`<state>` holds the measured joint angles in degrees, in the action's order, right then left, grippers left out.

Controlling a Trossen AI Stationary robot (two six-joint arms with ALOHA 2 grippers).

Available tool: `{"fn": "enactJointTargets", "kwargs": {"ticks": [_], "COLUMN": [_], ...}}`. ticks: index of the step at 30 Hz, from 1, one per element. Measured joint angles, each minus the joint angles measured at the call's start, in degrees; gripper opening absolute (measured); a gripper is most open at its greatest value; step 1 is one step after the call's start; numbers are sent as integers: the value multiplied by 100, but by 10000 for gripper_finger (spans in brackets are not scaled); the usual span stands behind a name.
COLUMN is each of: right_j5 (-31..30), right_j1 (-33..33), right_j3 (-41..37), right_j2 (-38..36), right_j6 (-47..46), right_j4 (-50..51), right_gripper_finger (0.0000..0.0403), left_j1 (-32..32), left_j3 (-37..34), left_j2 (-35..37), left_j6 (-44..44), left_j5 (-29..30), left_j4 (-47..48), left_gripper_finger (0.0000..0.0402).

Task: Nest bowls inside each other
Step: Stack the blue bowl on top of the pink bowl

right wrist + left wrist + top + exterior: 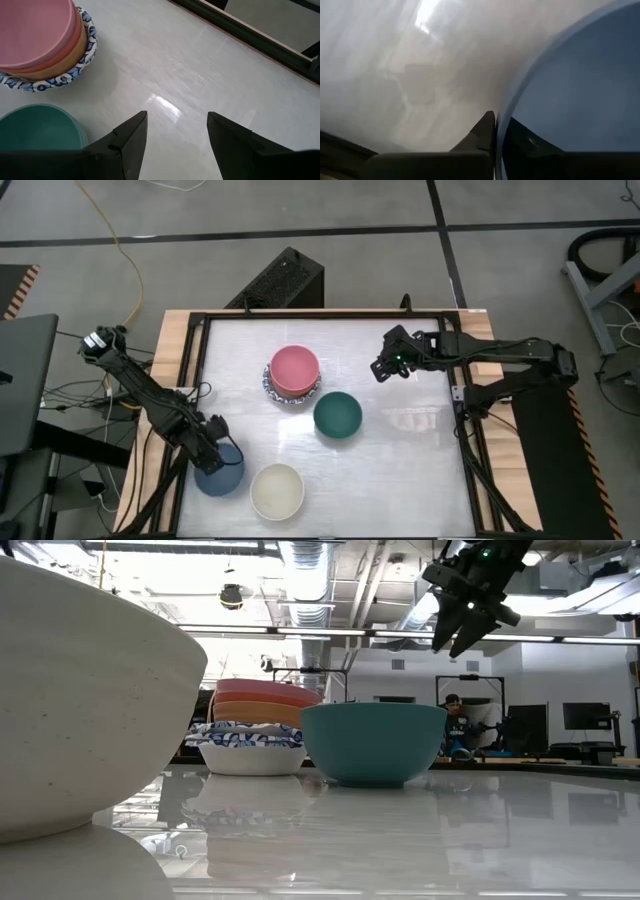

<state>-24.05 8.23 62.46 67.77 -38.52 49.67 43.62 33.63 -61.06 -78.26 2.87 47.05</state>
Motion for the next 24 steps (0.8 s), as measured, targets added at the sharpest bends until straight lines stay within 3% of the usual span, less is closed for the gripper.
{"fn": "enactJointTargets", "kwargs": {"ticks": [4, 10, 16, 24], "right_j5": [0, 0, 24, 128], "right_j1": [3, 7, 7, 5], "right_j3": [0, 0, 0, 0], "right_j2": [0, 0, 0, 0], "right_j6": [0, 6, 20, 46], "right_j4": [0, 0, 0, 0], "right_gripper_finger": [228, 228, 228, 228], "left_j1": [-177, -592, -1007, -1596], "left_j3": [62, 352, 530, 916], "left_j2": [1, 133, 464, 858], "left_j6": [-1173, -2210, -2524, -2888], "left_j5": [205, 663, 1065, 1121], "left_j4": [19, 22, 129, 396], "left_gripper_finger": [1, 0, 0, 0]}}
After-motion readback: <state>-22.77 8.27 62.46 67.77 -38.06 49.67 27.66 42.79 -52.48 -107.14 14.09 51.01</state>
